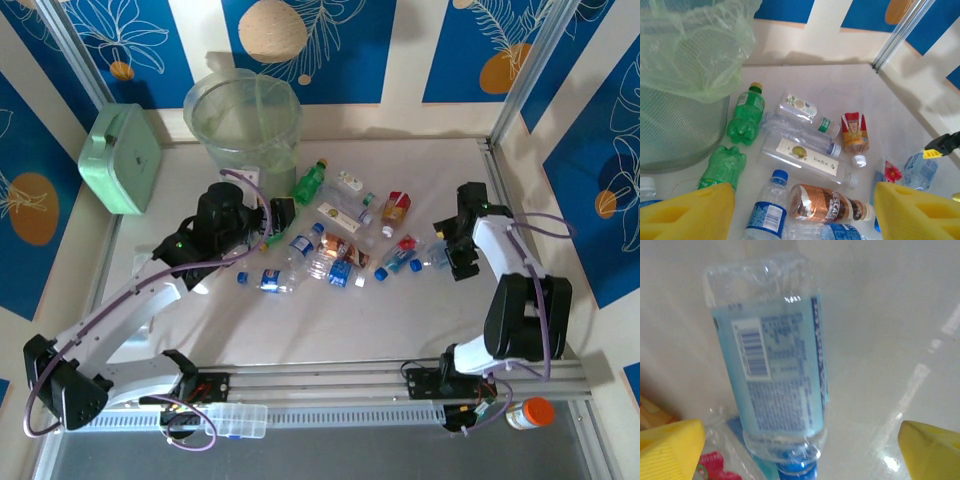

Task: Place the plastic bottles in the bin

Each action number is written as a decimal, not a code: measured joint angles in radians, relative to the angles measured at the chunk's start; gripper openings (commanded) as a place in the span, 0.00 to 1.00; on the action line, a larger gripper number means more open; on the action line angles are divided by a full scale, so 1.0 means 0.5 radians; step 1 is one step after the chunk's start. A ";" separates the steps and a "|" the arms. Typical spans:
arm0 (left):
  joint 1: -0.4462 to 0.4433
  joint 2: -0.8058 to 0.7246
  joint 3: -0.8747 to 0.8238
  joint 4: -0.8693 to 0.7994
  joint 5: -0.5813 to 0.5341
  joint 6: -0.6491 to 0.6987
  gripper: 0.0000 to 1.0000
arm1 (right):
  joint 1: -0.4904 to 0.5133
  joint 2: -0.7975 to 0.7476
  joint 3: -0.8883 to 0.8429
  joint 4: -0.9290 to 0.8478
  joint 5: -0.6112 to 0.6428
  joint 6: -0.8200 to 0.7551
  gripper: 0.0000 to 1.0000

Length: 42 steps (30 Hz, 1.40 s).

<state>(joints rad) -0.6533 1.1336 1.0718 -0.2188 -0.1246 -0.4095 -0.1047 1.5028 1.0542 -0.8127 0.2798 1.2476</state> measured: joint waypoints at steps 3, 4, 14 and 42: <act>0.000 -0.014 -0.001 0.015 0.000 0.001 0.74 | -0.029 0.124 0.072 -0.007 0.003 0.005 0.99; 0.000 -0.014 -0.002 0.020 0.001 0.002 0.74 | -0.036 0.150 0.080 -0.007 0.004 0.006 1.00; 0.000 0.027 -0.007 0.043 0.081 0.040 0.75 | -0.075 0.394 0.093 0.054 -0.035 -0.035 0.88; 0.000 0.181 -0.086 0.271 0.516 0.009 0.90 | 0.069 -0.388 0.073 0.124 -0.008 -0.449 0.53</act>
<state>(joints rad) -0.6533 1.2240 1.0286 -0.0834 0.1333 -0.4049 -0.0704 1.3090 1.0908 -0.7506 0.2756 1.0229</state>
